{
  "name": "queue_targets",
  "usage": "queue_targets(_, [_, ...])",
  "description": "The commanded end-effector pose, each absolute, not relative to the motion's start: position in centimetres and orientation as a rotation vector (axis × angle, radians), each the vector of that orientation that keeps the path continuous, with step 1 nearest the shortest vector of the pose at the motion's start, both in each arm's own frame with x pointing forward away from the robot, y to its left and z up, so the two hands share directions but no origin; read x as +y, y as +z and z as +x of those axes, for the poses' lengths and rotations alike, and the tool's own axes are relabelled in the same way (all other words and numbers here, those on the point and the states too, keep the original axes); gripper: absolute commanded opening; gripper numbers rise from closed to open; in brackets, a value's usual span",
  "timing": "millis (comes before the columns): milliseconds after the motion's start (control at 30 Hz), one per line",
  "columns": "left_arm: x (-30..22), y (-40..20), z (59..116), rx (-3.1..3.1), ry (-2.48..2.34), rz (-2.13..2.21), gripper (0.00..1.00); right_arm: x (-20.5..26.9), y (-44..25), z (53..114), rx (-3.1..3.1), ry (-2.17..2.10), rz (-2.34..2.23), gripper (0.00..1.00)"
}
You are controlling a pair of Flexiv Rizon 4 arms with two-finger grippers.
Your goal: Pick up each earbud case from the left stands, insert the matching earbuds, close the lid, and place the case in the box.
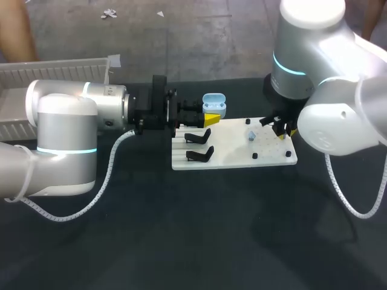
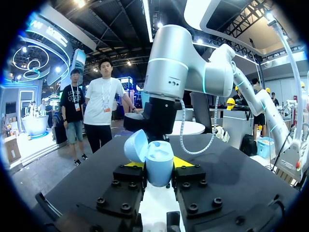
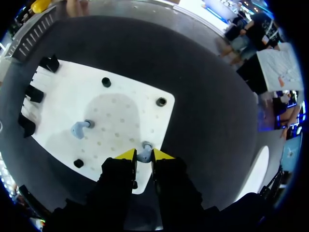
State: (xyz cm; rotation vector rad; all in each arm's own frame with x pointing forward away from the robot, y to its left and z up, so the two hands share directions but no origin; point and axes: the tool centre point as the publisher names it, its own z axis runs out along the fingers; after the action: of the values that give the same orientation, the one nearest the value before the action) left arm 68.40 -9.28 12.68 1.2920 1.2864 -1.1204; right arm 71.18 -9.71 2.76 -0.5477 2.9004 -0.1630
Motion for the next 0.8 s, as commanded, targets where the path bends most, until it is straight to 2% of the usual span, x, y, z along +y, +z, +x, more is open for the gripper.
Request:
queue_targets(33, [-9.3, 12.6, 68.2, 1.283, -1.114, 1.285, 0.00, -9.6, 2.9, 71.3, 2.907, -0.168, -0.541, 0.00])
queue_targets(333, [-9.3, 12.6, 68.2, 1.283, -1.114, 1.285, 0.00, -9.6, 5.2, 70.1, 2.924, -0.165, -0.547, 0.00])
queue_targets(800, [-9.3, 12.6, 68.2, 1.283, -1.114, 1.285, 0.00, -7.7, 12.9, 66.9, 2.916, -0.121, -0.599, 0.00])
